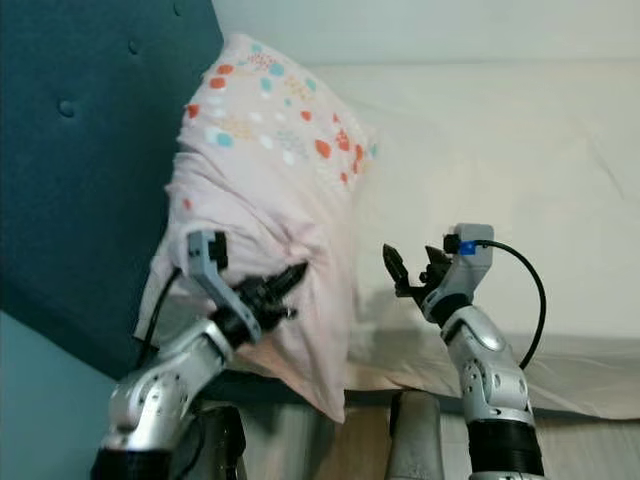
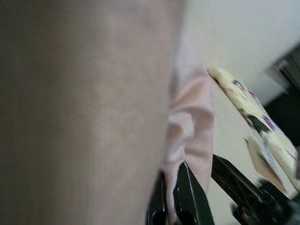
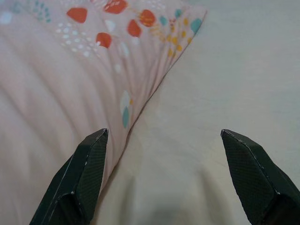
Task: Clean up the room
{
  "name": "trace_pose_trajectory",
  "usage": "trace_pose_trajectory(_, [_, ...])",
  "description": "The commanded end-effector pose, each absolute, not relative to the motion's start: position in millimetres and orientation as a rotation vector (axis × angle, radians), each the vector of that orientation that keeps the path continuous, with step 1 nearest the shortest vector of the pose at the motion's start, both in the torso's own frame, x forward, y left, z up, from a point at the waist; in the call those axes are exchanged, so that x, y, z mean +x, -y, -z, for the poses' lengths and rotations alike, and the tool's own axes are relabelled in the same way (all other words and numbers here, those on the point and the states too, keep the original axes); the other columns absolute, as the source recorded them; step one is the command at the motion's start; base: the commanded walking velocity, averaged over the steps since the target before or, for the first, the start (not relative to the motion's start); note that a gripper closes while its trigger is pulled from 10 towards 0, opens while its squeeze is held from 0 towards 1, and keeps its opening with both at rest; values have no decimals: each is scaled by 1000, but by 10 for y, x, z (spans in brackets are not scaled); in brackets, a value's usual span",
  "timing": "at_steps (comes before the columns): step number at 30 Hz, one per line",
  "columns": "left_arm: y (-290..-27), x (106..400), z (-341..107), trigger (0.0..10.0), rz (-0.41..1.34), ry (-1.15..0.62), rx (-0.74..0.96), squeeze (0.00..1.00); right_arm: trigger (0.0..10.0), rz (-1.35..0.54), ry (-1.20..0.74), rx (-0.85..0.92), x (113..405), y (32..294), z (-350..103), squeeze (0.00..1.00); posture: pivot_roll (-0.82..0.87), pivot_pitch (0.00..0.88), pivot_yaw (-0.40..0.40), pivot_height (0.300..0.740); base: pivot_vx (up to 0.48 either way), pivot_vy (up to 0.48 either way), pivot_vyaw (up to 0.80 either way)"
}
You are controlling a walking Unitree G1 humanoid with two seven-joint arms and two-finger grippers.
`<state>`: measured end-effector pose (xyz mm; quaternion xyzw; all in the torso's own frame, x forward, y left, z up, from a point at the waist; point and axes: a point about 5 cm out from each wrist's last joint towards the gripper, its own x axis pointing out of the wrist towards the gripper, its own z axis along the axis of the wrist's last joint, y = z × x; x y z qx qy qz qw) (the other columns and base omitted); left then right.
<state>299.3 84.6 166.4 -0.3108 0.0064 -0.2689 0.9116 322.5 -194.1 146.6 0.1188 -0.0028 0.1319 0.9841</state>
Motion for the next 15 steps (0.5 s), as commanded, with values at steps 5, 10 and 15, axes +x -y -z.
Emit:
trace_pose_trajectory(5, [-1102,3317,-1547,10000,253,-27,-541,0,10000,-272,0,234,3187,1893,-1431,0,-115,177,77,520,0,0,0])
trace_pose_trajectory(10, [-1631,3478,-1447,10000,-25,-41,-396,0,10000,-271,-4,234,3163,1897,-1422,0,-113,175,75,520,0,0,0])
trace_pose_trajectory(15, [-1775,3325,-1046,10000,2,-244,-177,0,10000,-287,-45,213,3165,1838,-1354,0,-101,177,73,520,0,0,0])
